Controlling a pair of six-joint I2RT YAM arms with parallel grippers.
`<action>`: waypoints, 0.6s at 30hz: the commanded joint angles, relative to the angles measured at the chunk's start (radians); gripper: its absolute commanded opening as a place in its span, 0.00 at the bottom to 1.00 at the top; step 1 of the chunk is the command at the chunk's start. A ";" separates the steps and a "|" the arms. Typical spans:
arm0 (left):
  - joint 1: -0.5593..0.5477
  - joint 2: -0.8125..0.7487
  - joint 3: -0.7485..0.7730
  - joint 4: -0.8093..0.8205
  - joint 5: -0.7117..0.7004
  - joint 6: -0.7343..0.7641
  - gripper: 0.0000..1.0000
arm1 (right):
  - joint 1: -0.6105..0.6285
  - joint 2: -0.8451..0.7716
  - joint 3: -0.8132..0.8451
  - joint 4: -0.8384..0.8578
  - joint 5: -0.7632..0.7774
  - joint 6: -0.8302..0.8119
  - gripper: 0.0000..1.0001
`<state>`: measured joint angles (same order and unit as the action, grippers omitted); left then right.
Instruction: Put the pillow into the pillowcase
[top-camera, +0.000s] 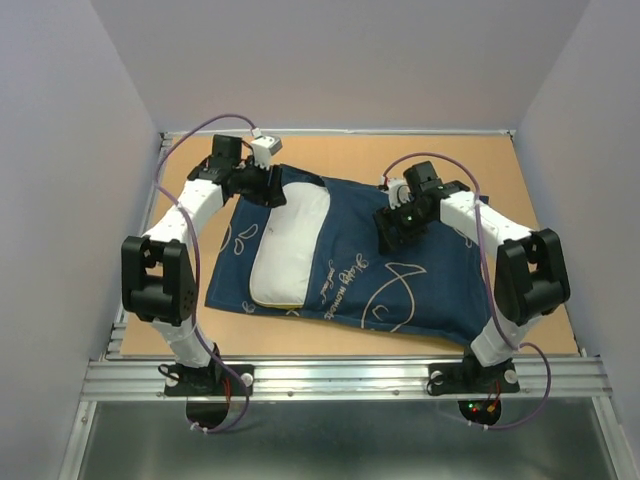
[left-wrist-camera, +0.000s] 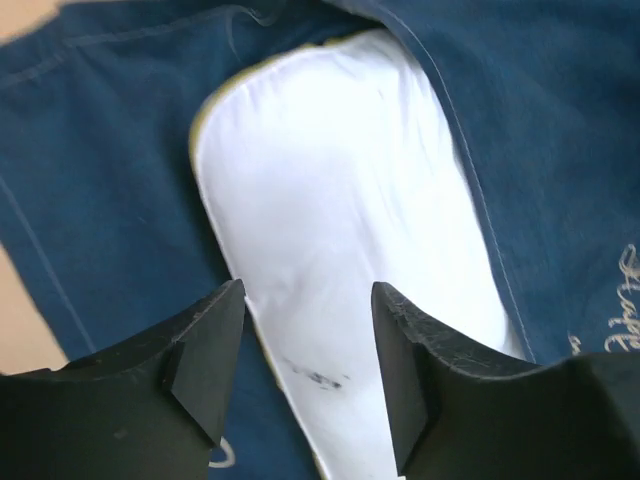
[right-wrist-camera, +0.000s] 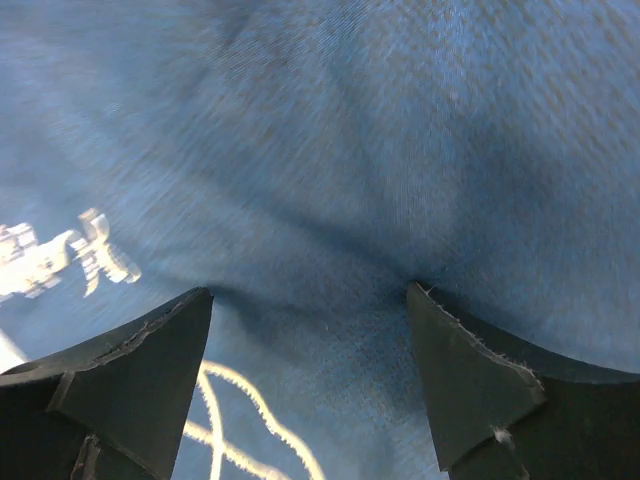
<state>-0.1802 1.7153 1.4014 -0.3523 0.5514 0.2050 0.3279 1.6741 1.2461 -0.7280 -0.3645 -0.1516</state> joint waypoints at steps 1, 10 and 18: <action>-0.054 0.038 -0.116 -0.001 0.042 -0.009 0.61 | -0.003 0.091 -0.013 0.041 0.113 -0.084 0.84; -0.332 0.208 -0.032 0.049 0.223 -0.045 0.37 | -0.006 0.135 0.199 -0.060 -0.028 -0.138 0.75; -0.128 -0.043 -0.148 0.107 0.243 -0.094 0.59 | 0.014 0.085 0.372 -0.097 -0.126 0.032 0.85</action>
<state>-0.4408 1.8492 1.3228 -0.2806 0.7612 0.1669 0.3161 1.8000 1.4887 -0.8204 -0.4171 -0.2237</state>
